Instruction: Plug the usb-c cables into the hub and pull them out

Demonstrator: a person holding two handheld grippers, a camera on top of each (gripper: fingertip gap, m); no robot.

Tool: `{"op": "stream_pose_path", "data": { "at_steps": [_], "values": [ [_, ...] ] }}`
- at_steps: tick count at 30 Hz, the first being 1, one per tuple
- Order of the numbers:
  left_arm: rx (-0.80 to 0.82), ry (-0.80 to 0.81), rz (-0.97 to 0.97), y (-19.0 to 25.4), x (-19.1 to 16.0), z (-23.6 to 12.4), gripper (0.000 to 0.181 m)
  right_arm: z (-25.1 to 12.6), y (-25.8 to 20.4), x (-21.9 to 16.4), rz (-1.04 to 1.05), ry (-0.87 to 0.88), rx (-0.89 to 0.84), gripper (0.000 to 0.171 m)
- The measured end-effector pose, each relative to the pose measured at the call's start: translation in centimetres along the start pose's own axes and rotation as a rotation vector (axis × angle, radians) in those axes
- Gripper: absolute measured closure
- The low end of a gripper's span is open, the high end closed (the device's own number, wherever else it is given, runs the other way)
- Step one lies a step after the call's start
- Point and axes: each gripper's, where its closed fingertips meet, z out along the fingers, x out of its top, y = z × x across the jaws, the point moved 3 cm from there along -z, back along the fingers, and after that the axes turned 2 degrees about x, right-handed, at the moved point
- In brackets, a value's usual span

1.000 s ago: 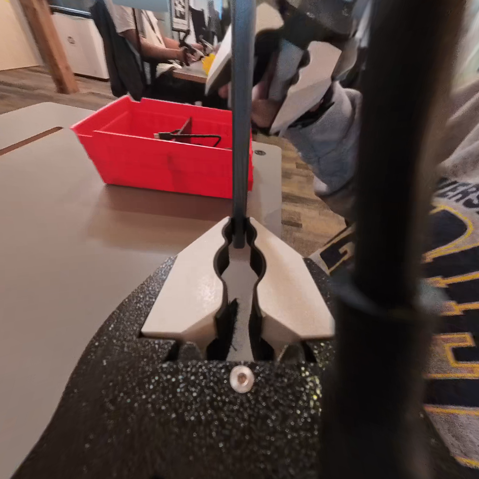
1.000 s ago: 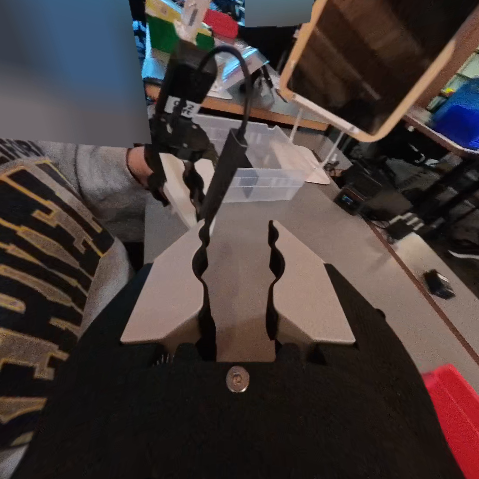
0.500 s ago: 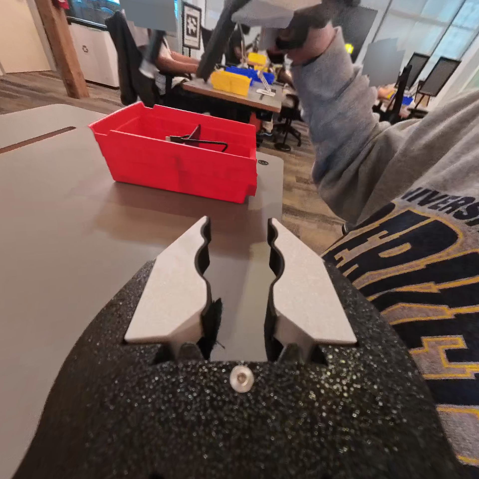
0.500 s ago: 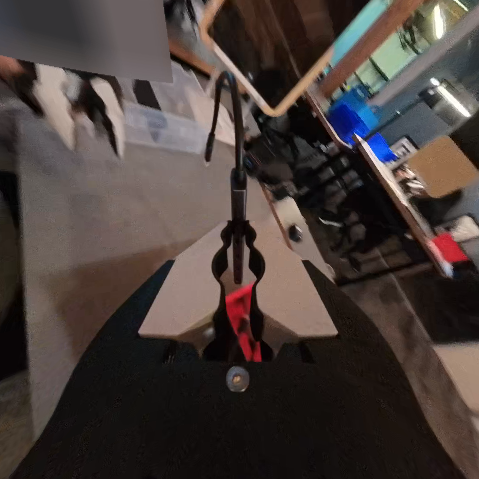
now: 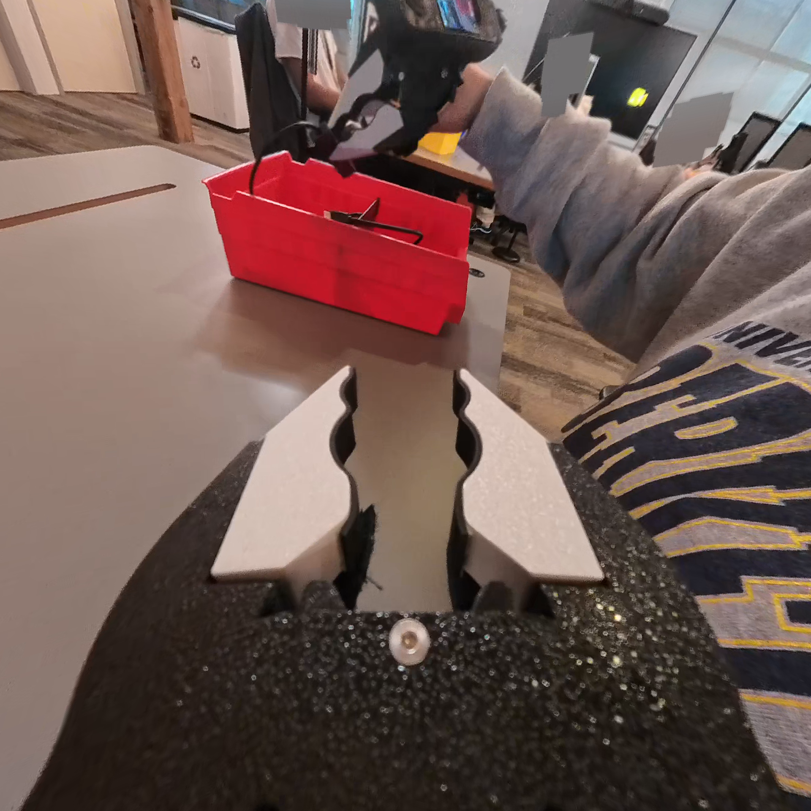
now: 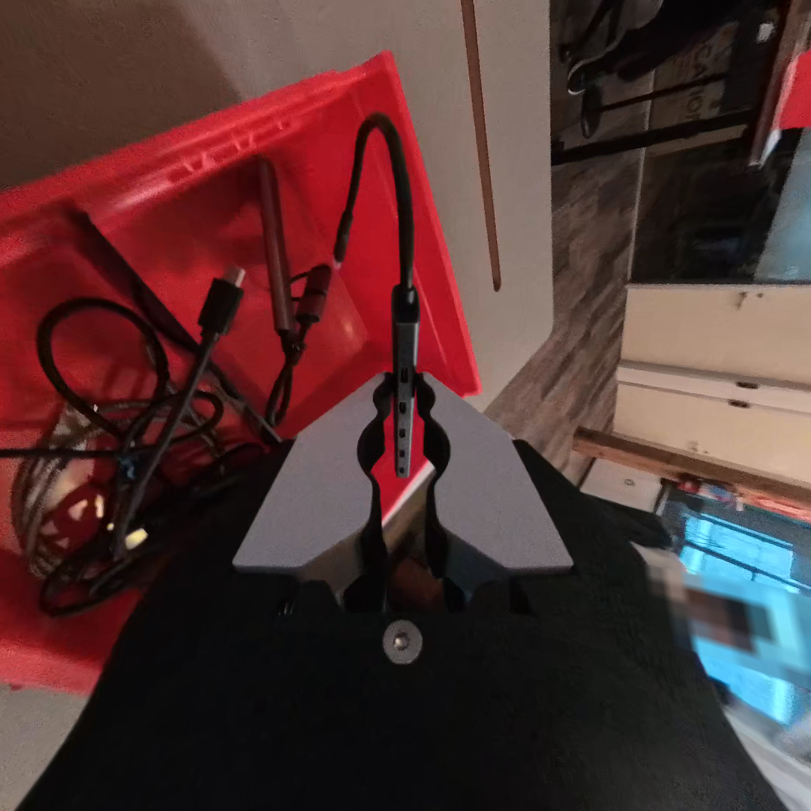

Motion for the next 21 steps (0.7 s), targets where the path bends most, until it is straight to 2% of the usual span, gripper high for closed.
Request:
{"op": "stream_pose_path", "data": {
  "at_steps": [2, 4, 7, 10, 13, 15, 18, 21],
  "values": [
    [0.03, -0.014, 0.018, -0.1, 0.0, -0.4, 0.137, 0.6, 0.2, 0.1, 0.093, 0.037, -0.009, 0.138],
    [0.081, -0.012, 0.047, -0.4, 0.2, -1.2, 0.137, -0.2, 0.9, 0.2, 0.184, 0.098, -0.064, 0.127],
    [0.205, -0.003, 0.093, -1.3, 0.9, -3.0, 0.137, -2.6, 1.7, -0.2, 0.362, 0.21, -0.117, 0.123],
    [0.38, 0.011, 0.108, -3.1, 1.8, -5.6, 0.136, -4.7, 1.4, -2.5, 0.536, 0.24, -0.149, 0.118],
    [0.604, 0.003, 0.095, -5.6, 1.8, -8.7, 0.132, -5.3, -0.4, -6.9, 0.688, 0.173, -0.135, 0.107],
    [0.69, -0.034, 0.038, -7.0, 0.8, -9.7, 0.129, -4.7, -2.0, -10.4, 0.786, 0.086, -0.096, 0.097],
    [0.687, -0.101, -0.128, -8.2, -1.4, -9.4, 0.132, -3.3, -4.9, -14.0, 0.945, -0.007, 0.036, 0.081],
    [0.726, -0.139, -0.153, -8.8, -2.2, -8.9, 0.133, -2.5, -6.6, -15.7, 0.982, -0.063, 0.12, 0.087]
  ]
}}
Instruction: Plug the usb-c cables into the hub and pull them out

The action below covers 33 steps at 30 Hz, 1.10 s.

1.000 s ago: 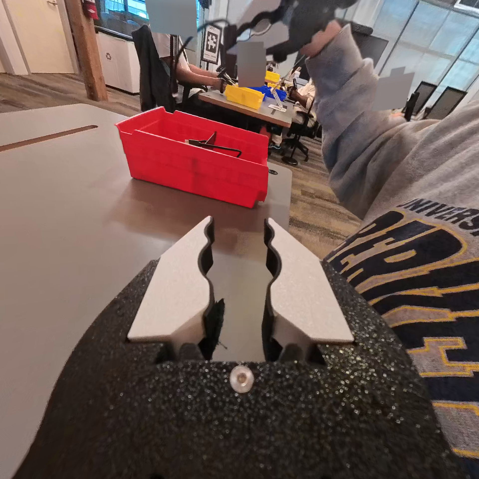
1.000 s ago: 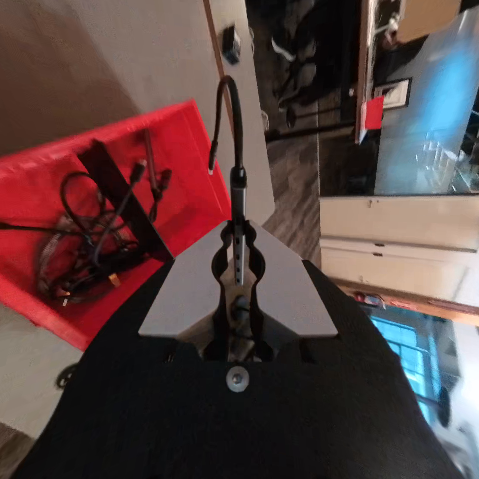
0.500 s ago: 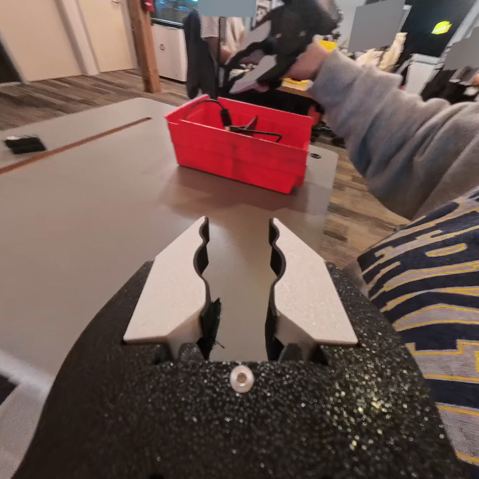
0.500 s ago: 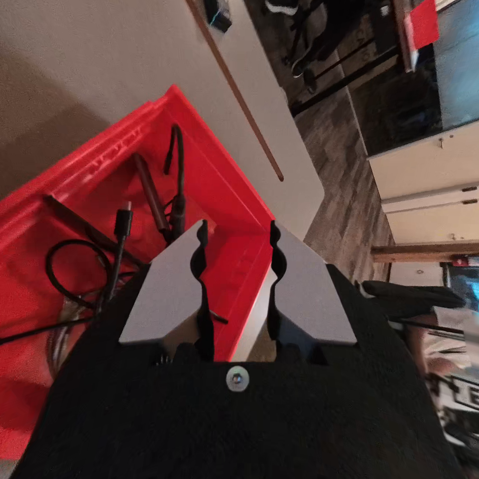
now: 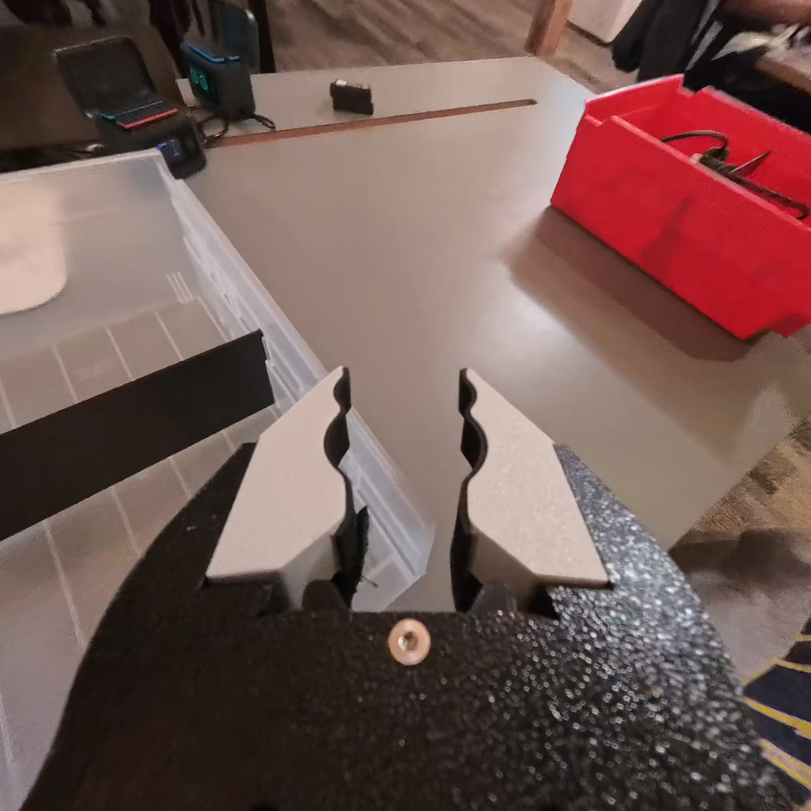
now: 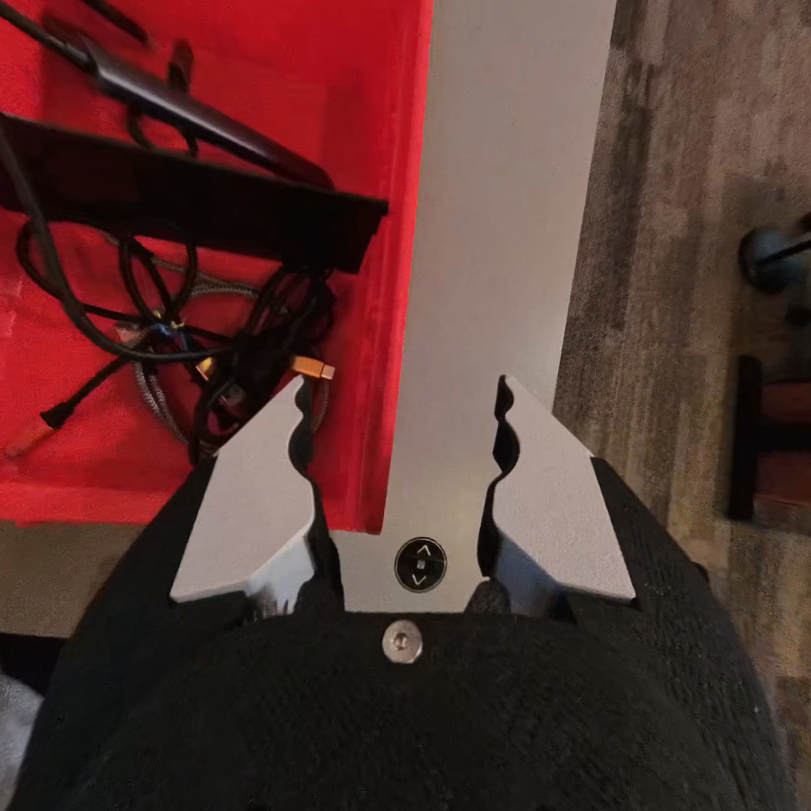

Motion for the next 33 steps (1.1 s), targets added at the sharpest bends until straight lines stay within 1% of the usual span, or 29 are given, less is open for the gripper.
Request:
{"op": "stream_pose_path", "data": {
  "at_steps": [3, 4, 6, 7, 8, 9, 10, 11, 12, 15, 16, 18, 21, 22, 24, 25, 26, 28, 31, 33],
  "values": [
    [0.099, -0.073, 0.07, 0.1, 0.0, 0.2, 0.134, 1.0, -0.4, -0.9, -0.005, -0.079, 0.037, 0.1],
    [0.131, -0.094, 0.09, 0.1, 0.0, 0.1, 0.131, 1.3, -0.5, -1.1, -0.011, -0.101, 0.038, 0.106],
    [0.226, -0.134, 0.123, -0.3, 0.1, -0.3, 0.119, 1.8, -0.6, -1.2, -0.026, -0.137, 0.027, 0.119],
    [0.263, -0.161, 0.128, -0.7, -0.1, -0.4, 0.115, 2.1, -0.8, -1.2, -0.034, -0.146, 0.036, 0.131],
    [0.288, -0.196, 0.119, -1.1, -0.3, -0.4, 0.105, 2.4, -1.3, -1.2, -0.043, -0.151, 0.058, 0.139],
    [0.312, -0.239, 0.113, -1.6, -0.9, -0.1, 0.091, 2.6, -1.6, -1.1, -0.053, -0.152, 0.07, 0.148],
    [0.325, -0.306, 0.117, -2.0, -1.8, 0.2, 0.082, 2.8, -1.7, -0.9, -0.062, -0.151, 0.068, 0.15],
    [0.328, -0.38, 0.119, -2.4, -2.9, 0.6, 0.077, 2.9, -1.7, -0.7, -0.064, -0.149, 0.068, 0.152],
    [0.311, -0.425, 0.121, -2.4, -3.8, 1.0, 0.081, 3.0, -1.9, -0.6, -0.059, -0.149, 0.078, 0.153],
    [0.228, -0.43, 0.14, -1.7, -4.8, 1.8, 0.122, 3.0, -2.9, -0.7, -0.057, -0.119, 0.138, 0.162],
    [0.239, -0.417, 0.156, -1.8, -4.7, 1.8, 0.136, 2.9, -3.2, -0.8, -0.057, -0.105, 0.143, 0.163],
    [0.27, -0.421, 0.177, -2.2, -4.7, 1.6, 0.139, 2.9, -3.5, -0.8, -0.058, -0.087, 0.131, 0.163],
    [0.29, -0.422, 0.155, -2.6, -4.8, 1.3, 0.144, 3.0, -4.0, -0.5, -0.052, -0.072, 0.126, 0.163],
    [0.333, -0.435, 0.155, -3.2, -4.9, 1.0, 0.15, 2.9, -4.3, -0.4, -0.052, -0.068, 0.125, 0.163],
    [0.486, -0.42, 0.232, -5.5, -4.8, -0.5, 0.174, 3.2, -5.1, 0.3, -0.064, -0.059, 0.131, 0.164],
    [0.431, -0.373, 0.239, -5.7, -5.0, -1.0, 0.176, 3.5, -5.8, 0.4, -0.066, -0.052, 0.141, 0.164],
    [0.366, -0.304, 0.155, -5.4, -4.9, -1.5, 0.179, 3.6, -6.4, 0.7, -0.07, -0.046, 0.15, 0.164],
    [0.338, -0.233, 0.158, -5.3, -4.6, -3.0, 0.178, 3.9, -7.8, 1.8, -0.086, -0.027, 0.174, 0.164],
    [0.364, -0.15, 0.193, -4.4, -3.4, -5.1, 0.177, 4.7, -10.6, 3.6, -0.115, -0.004, 0.22, 0.165],
    [0.388, -0.15, 0.182, -4.3, -3.0, -6.9, 0.176, 5.3, -12.9, 5.1, -0.153, 0.009, 0.253, 0.165]
  ]
}}
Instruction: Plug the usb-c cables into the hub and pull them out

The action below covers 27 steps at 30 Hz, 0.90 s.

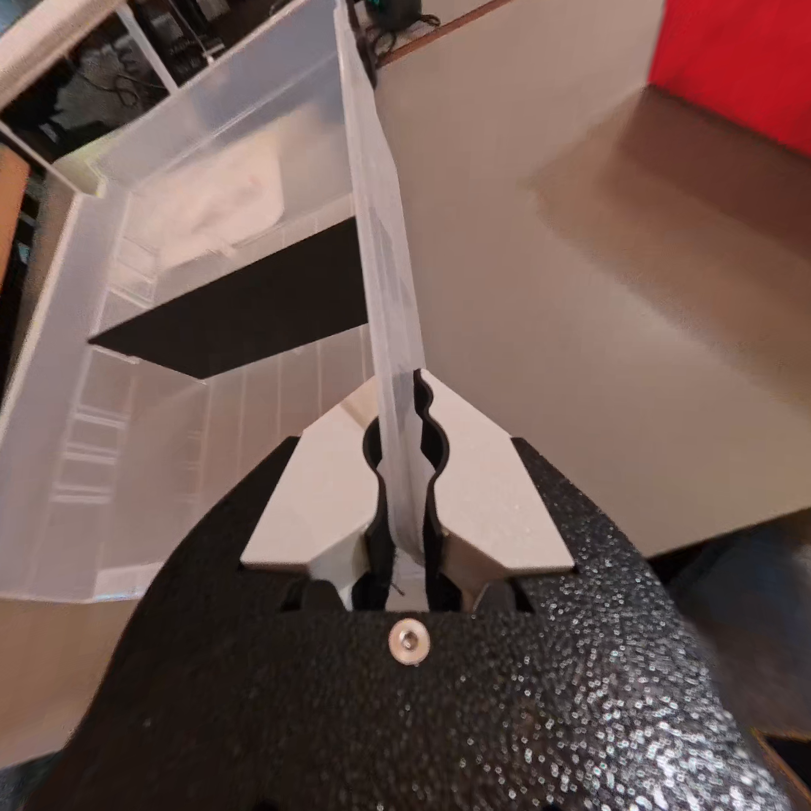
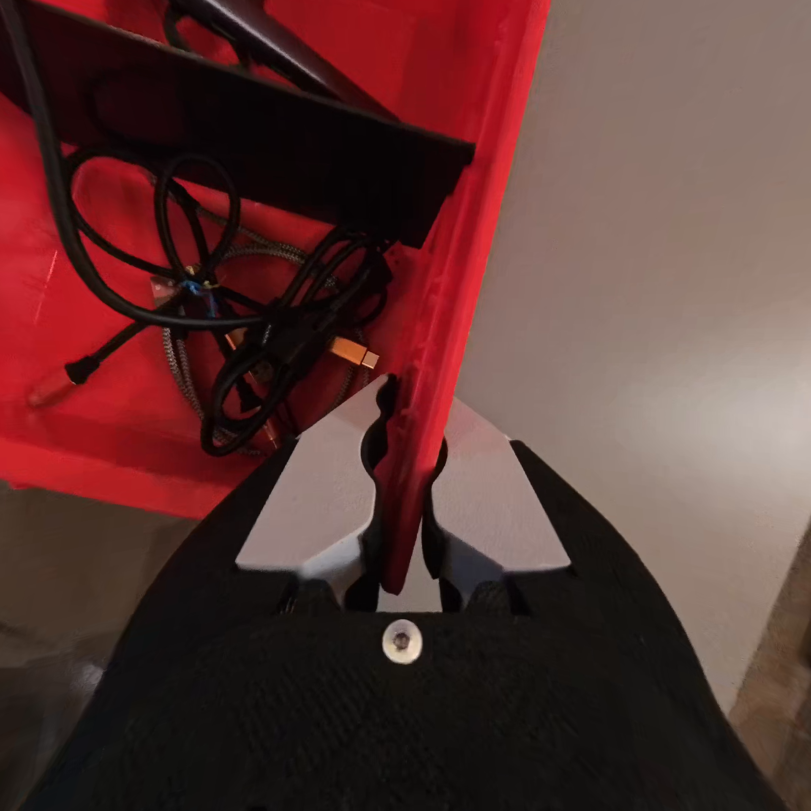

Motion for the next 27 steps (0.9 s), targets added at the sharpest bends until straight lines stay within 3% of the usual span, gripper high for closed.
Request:
{"op": "stream_pose_path", "data": {
  "at_steps": [10, 15, 18, 20, 23, 27],
  "values": [
    [0.12, 0.09, 0.0, -2.4, -0.1, -7.2, 0.176, 5.4, -13.6, 8.8, -0.202, 0.03, 0.188, 0.166],
    [0.187, 0.136, 0.019, -3.4, 1.0, -9.5, 0.176, 7.2, -21.8, 12.7, -0.195, 0.106, 0.284, 0.165],
    [0.207, 0.177, 0.058, -3.3, 2.4, -10.4, 0.176, 6.9, -27.8, 13.6, -0.25, 0.148, 0.482, 0.124],
    [0.195, 0.216, 0.086, -2.8, 3.8, -10.9, 0.176, 5.5, -30.0, 14.2, -0.3, 0.233, 0.58, 0.119],
    [0.147, 0.306, 0.134, -1.2, 6.4, -11.7, 0.175, 1.9, -30.1, 14.6, -0.289, 0.358, 0.703, 0.119],
    [-0.024, 0.427, 0.215, 3.0, 10.2, -11.6, 0.176, -2.6, -23.5, 14.2, -0.253, 0.501, 0.529, 0.12]
  ]
}}
